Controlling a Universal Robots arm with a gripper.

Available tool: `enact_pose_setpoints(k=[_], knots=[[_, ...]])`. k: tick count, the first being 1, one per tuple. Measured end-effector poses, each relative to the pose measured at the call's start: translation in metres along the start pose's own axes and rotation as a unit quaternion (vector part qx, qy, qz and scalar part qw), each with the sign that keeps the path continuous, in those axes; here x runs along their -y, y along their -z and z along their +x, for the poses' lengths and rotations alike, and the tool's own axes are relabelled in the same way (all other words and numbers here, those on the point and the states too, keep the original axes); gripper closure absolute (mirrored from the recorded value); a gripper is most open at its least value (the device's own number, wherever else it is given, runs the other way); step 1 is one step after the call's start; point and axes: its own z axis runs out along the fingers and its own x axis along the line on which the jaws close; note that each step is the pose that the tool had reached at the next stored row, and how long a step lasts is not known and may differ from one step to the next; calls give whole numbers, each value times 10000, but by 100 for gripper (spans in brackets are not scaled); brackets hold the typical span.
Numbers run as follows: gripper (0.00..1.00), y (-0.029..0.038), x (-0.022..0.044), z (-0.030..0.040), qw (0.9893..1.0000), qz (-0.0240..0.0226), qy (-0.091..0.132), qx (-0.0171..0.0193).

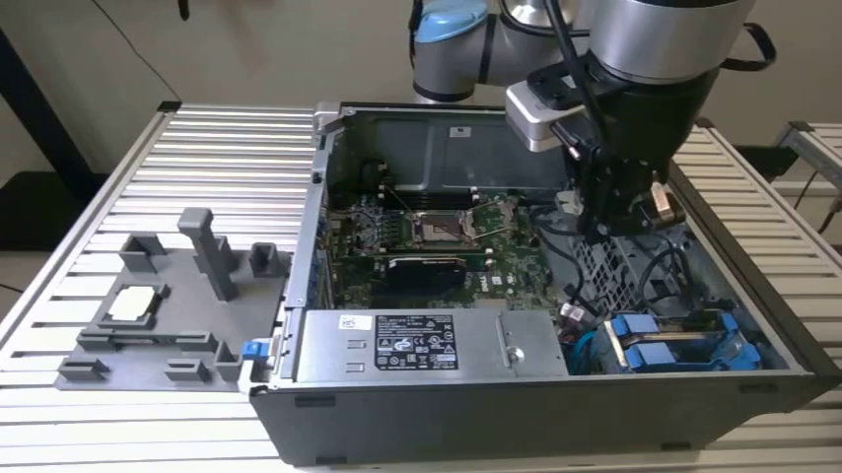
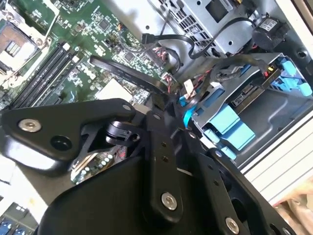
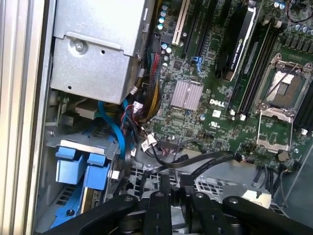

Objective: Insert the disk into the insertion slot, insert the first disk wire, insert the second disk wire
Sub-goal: 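Insert the first disk wire, then insert the second disk wire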

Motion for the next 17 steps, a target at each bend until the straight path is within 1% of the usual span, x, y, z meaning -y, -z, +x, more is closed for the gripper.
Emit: enact_pose_setpoints(k=[1,2,7,12,17], knots=[[76,-3,-2,5,10000,0,0,0],[83,-5,-4,12,10000,0,0,0],[84,-3,-15,72,10000,-1,0,0],[84,-5,21,178,10000,-34,-4,8],[84,-15,27,272,10000,-36,-15,7]])
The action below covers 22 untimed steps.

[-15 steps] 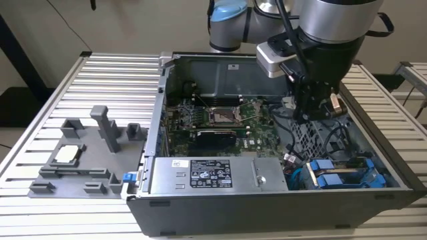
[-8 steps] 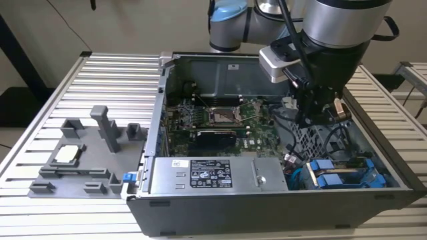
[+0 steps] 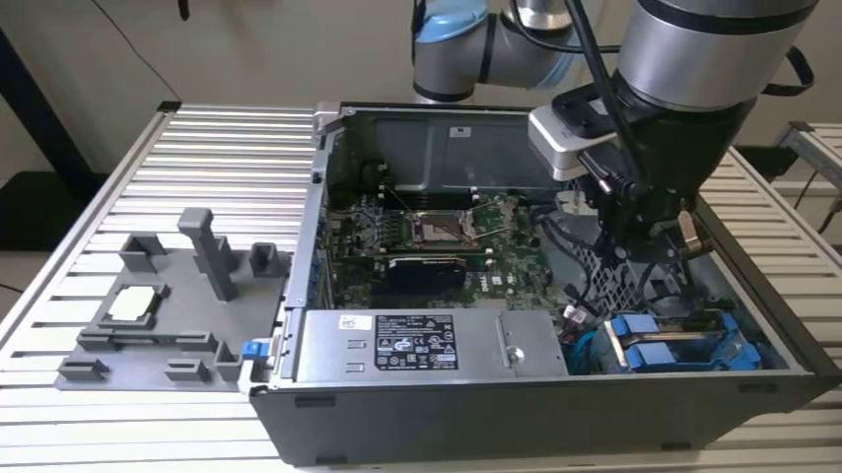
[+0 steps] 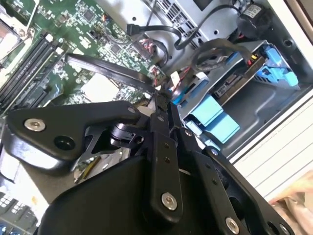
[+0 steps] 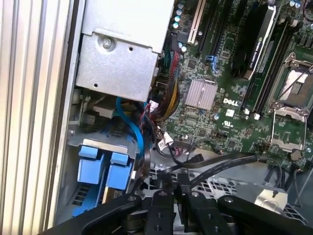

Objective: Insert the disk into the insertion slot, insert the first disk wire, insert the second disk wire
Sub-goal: 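Insert the second disk wire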

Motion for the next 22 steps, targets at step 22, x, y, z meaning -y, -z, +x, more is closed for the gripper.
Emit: enact_pose_setpoints(k=[22], knots=[[84,-53,177,178,9989,-274,-362,-61]])
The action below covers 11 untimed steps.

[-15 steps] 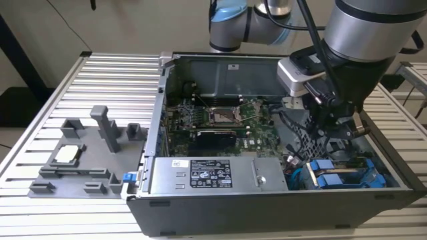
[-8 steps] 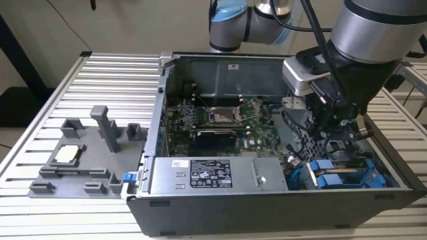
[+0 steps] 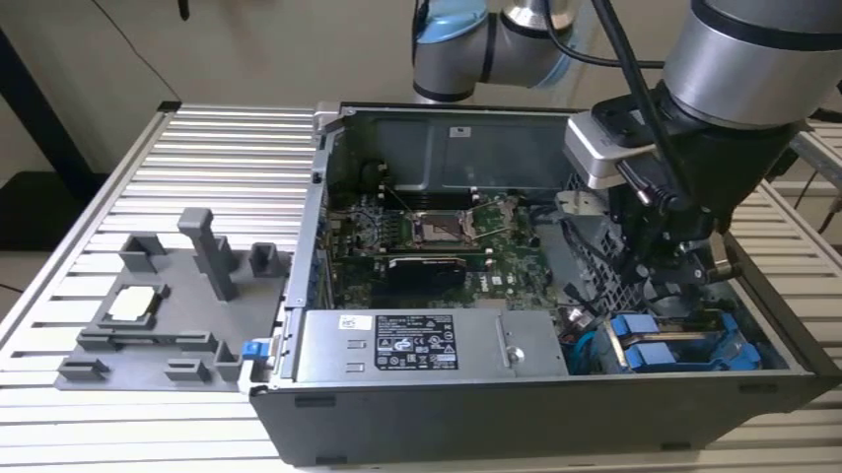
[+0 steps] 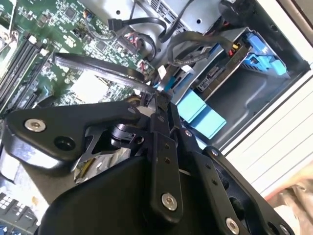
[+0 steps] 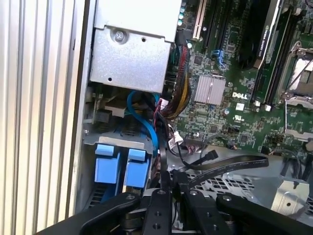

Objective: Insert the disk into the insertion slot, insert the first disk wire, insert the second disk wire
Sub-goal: 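Insert the second disk wire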

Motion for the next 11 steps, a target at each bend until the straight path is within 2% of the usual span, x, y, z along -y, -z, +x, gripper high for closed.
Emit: enact_pose_setpoints(k=[5,11], knots=[[84,-9,35,67,10000,-62,-6,5],[84,-50,117,133,10000,-88,-10,9]])
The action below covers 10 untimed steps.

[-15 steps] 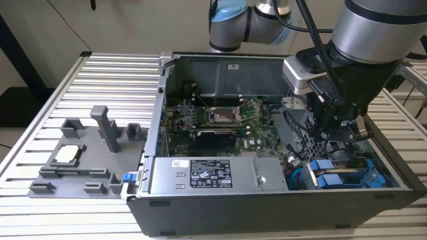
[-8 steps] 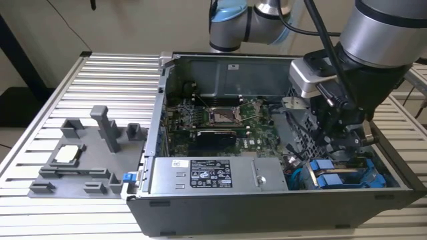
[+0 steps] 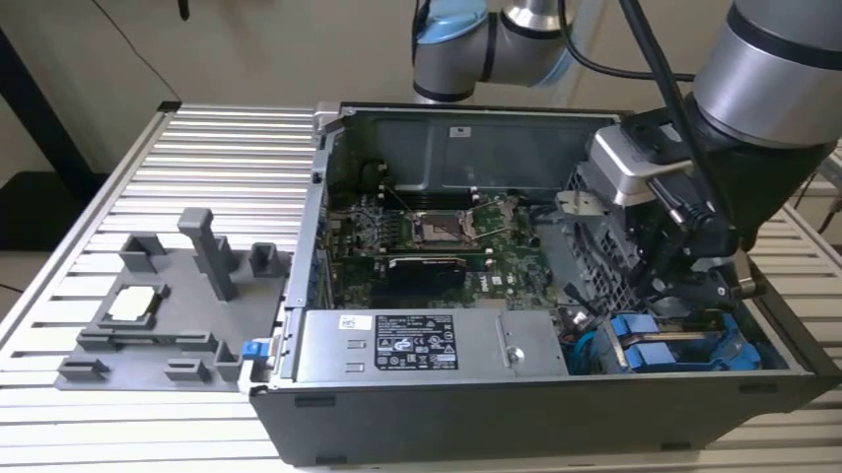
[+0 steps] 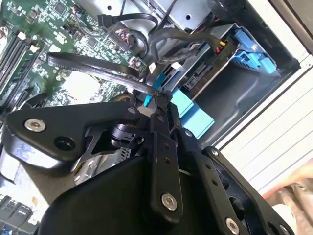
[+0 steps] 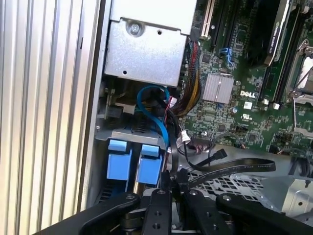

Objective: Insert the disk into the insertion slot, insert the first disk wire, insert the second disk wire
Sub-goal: 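Insert the second disk wire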

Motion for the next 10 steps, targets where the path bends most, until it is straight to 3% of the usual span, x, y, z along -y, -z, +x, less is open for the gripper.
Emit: enact_pose_setpoints(k=[6,10], knots=[[84,-40,94,60,10000,-13,-6,2],[84,-45,106,79,10000,-18,-25,-10]])
